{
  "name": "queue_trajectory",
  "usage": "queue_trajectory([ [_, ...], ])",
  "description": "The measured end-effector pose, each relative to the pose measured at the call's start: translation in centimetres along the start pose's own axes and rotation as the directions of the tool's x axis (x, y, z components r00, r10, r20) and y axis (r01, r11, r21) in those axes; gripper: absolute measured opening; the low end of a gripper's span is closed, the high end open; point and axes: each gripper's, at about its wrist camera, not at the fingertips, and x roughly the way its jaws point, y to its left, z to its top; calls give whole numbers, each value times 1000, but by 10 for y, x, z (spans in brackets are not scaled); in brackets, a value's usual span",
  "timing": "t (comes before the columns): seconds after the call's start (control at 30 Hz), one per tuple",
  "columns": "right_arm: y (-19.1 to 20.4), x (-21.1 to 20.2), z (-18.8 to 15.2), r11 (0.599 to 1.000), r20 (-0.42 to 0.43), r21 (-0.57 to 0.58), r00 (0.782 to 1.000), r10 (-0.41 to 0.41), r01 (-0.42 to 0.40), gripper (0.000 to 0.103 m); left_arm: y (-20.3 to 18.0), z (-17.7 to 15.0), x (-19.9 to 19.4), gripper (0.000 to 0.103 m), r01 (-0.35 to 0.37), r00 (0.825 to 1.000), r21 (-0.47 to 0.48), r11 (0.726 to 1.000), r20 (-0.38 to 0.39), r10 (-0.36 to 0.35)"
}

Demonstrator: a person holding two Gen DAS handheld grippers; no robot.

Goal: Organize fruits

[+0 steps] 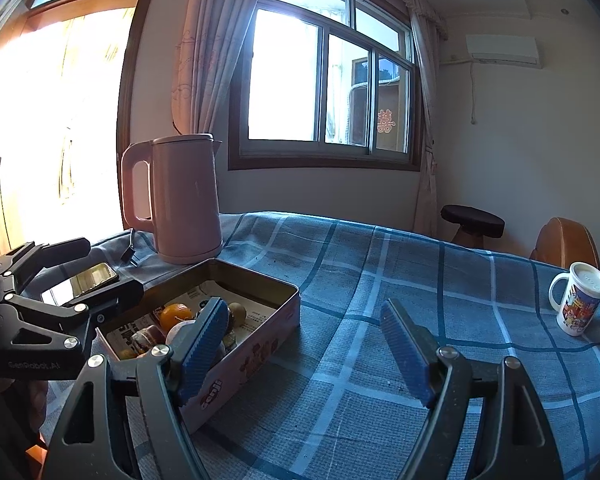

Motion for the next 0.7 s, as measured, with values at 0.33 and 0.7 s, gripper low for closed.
queue_trajectory([
  [0.33,-4,-9,-1,1000,23,-9,999,-26,26,80,-7,3,-6,103,17,1000,9,1000,21,-18],
  [0.7,-6,-11,-2,999,29,-15,999,-38,39,81,-9,4,-8,103,18,999,14,1000,36,-18],
])
